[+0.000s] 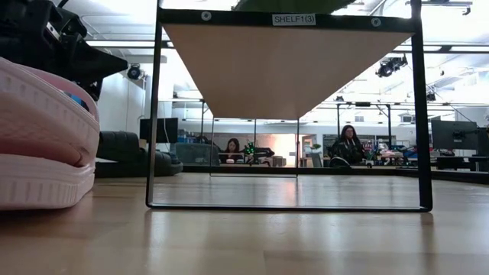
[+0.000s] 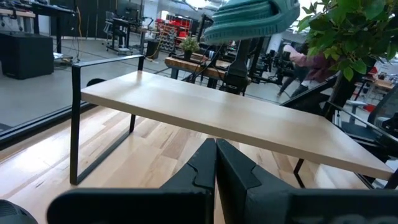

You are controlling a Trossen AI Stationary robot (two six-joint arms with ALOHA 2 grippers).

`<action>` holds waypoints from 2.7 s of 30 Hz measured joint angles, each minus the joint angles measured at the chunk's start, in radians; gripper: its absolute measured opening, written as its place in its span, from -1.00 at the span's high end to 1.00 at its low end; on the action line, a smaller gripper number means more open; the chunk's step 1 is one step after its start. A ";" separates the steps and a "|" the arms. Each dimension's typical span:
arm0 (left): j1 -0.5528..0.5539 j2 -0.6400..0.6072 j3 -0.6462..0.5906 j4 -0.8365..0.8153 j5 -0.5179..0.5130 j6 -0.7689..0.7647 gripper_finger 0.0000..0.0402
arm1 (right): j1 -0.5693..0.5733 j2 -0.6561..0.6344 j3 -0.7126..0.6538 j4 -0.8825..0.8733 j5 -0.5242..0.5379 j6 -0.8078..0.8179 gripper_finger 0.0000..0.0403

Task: Pick and place slippers onto the shelf
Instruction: Put the green pair of slippers on the shelf

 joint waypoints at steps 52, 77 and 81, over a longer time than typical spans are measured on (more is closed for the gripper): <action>0.000 0.000 0.000 0.000 -0.006 0.011 1.00 | -0.166 0.137 0.000 0.106 -0.352 -0.114 1.00; 0.000 0.000 0.000 0.000 -0.010 0.011 1.00 | 0.098 0.237 0.000 0.191 -0.216 -0.063 1.00; 0.000 0.000 0.000 0.000 -0.010 0.011 1.00 | 0.097 0.237 0.000 0.210 -0.215 -0.034 1.00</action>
